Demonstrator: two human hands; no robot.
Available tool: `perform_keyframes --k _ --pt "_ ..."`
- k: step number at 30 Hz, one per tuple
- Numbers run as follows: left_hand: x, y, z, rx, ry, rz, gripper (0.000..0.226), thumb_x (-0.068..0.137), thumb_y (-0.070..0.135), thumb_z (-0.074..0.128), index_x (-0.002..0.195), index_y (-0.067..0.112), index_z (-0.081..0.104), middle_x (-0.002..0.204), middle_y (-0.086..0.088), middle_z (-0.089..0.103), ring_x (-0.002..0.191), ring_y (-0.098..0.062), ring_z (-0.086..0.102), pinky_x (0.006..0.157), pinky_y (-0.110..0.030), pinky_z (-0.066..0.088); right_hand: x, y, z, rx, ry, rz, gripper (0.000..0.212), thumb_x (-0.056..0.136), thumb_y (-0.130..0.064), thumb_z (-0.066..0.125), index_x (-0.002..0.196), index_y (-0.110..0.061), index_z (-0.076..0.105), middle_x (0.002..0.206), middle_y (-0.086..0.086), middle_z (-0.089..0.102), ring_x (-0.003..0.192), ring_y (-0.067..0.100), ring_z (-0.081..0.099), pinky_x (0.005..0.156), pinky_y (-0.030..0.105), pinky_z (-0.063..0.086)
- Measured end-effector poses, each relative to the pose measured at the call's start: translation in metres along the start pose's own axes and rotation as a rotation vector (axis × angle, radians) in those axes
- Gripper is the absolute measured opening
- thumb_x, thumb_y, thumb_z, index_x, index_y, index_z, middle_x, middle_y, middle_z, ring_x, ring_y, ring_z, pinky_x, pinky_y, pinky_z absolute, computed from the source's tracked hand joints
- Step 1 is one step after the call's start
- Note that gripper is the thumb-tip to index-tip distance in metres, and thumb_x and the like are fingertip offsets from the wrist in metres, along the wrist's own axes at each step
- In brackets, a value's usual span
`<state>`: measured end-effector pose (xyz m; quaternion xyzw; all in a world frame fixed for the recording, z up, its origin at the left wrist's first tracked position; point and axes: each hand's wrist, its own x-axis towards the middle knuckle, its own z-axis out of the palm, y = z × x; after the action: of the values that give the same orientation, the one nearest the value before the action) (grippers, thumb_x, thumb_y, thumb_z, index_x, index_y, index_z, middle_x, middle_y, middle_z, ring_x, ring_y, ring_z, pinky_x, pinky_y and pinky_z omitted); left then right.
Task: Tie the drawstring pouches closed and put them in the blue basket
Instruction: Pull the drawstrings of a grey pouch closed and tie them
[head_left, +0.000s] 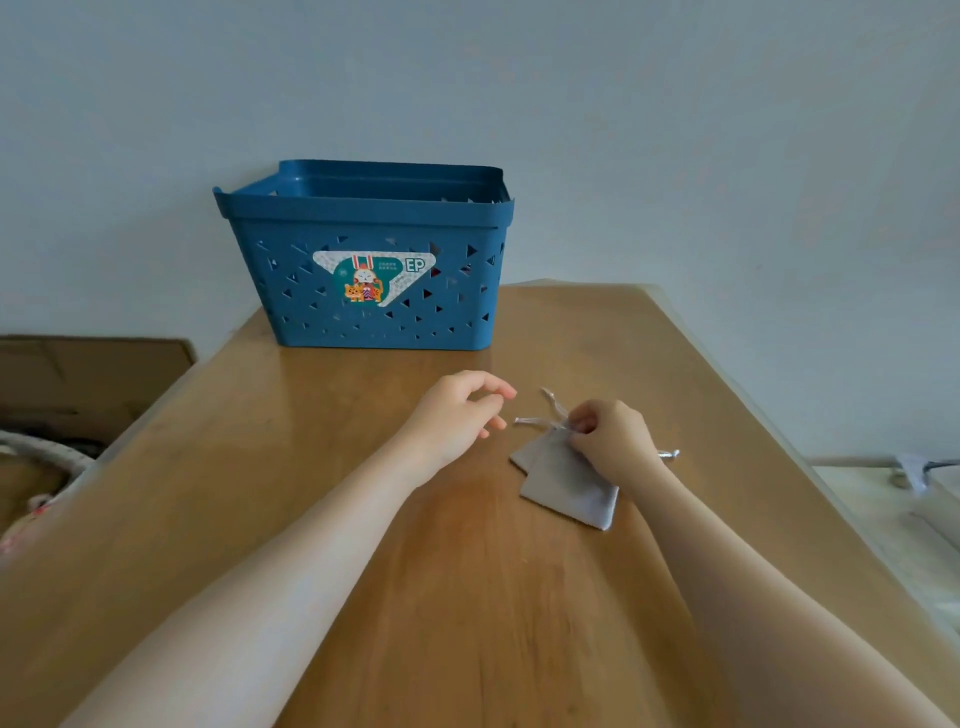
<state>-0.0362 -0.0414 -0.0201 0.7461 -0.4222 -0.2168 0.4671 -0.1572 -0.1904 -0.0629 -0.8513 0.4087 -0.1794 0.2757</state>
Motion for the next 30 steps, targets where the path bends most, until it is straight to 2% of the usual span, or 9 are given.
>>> perform_keyframes --k 3,5,8,10,14,19,25,28,30 --pt "-0.001 -0.001 0.003 0.007 -0.019 -0.016 0.021 0.097 0.02 0.044 0.111 0.025 0.059 0.089 0.004 0.066 0.076 -0.006 0.059 0.058 -0.005 0.043 0.0 -0.005 0.006 -0.051 -0.071 -0.036 0.019 0.086 -0.009 0.054 0.095 -0.015 0.069 0.097 0.005 0.066 0.079 0.016 0.054 0.062 0.022 0.038" --pt "0.0 -0.001 0.003 0.019 -0.026 -0.014 0.023 0.097 0.02 0.045 0.116 0.025 0.057 0.097 0.004 0.065 0.08 -0.003 0.058 0.061 -0.004 0.043 0.0 -0.011 0.008 -0.059 -0.076 -0.051 0.017 0.087 -0.011 0.054 0.094 -0.016 0.07 0.096 0.005 0.067 0.08 0.017 0.055 0.065 0.024 0.04" --pt "0.006 -0.002 0.0 0.095 -0.023 0.086 0.034 0.098 0.02 0.044 0.132 0.025 0.045 0.121 0.01 0.056 0.103 -0.003 0.053 0.081 -0.014 0.039 0.002 -0.028 0.004 -0.047 0.109 -0.199 0.015 0.089 -0.015 0.053 0.094 -0.015 0.067 0.095 0.004 0.066 0.088 0.023 0.057 0.077 0.033 0.045" --pt "0.009 0.001 -0.002 0.176 -0.003 0.172 0.041 0.1 0.024 0.041 0.14 0.025 0.035 0.124 0.011 0.05 0.11 -0.002 0.046 0.087 -0.016 0.032 0.0 -0.043 -0.001 -0.001 0.258 -0.385 0.012 0.09 -0.012 0.051 0.091 -0.011 0.063 0.086 0.002 0.063 0.081 0.022 0.056 0.08 0.038 0.044" --pt "0.016 0.006 -0.008 0.288 0.081 0.267 0.03 0.1 0.03 0.038 0.124 0.017 0.051 0.116 0.002 0.056 0.104 -0.011 0.053 0.082 -0.022 0.039 -0.002 -0.071 -0.007 0.026 0.293 -0.643 0.011 0.091 -0.007 0.048 0.092 -0.007 0.059 0.074 -0.007 0.055 0.066 0.013 0.047 0.072 0.035 0.042" --pt "0.027 0.003 -0.018 0.453 0.198 0.326 0.027 0.1 0.032 0.037 0.084 0.013 0.047 0.073 0.005 0.047 0.071 -0.018 0.048 0.058 -0.032 0.031 0.005 -0.084 -0.009 0.132 0.163 -0.592 0.013 0.095 -0.013 0.048 0.099 -0.008 0.059 0.088 -0.001 0.059 0.076 0.014 0.053 0.066 0.023 0.041" --pt "0.035 -0.003 -0.03 0.219 0.243 0.256 0.026 0.101 0.03 0.034 0.093 0.011 0.049 0.075 0.004 0.052 0.066 -0.006 0.046 0.054 -0.017 0.032 0.016 -0.077 -0.011 0.083 0.057 -0.523 0.022 0.094 -0.026 0.052 0.111 -0.013 0.058 0.083 -0.003 0.058 0.073 0.014 0.054 0.062 0.02 0.04" --pt "0.036 -0.003 -0.032 0.113 0.274 0.235 0.023 0.102 0.029 0.029 0.093 0.015 0.045 0.073 0.005 0.047 0.063 -0.005 0.043 0.055 -0.015 0.032 0.02 -0.068 -0.017 -0.194 0.083 -0.474 0.025 0.095 -0.034 0.047 0.104 -0.014 0.058 0.08 0.003 0.061 0.074 0.025 0.058 0.06 0.033 0.044" --pt "0.035 -0.004 -0.033 0.036 0.257 0.223 0.026 0.102 0.029 0.028 0.083 0.017 0.042 0.066 0.003 0.045 0.054 -0.004 0.042 0.053 -0.015 0.034 0.021 -0.063 -0.022 -0.415 0.142 -0.462 0.031 0.097 -0.04 0.041 0.1 -0.015 0.057 0.079 0.004 0.06 0.073 0.027 0.057 0.055 0.031 0.04"
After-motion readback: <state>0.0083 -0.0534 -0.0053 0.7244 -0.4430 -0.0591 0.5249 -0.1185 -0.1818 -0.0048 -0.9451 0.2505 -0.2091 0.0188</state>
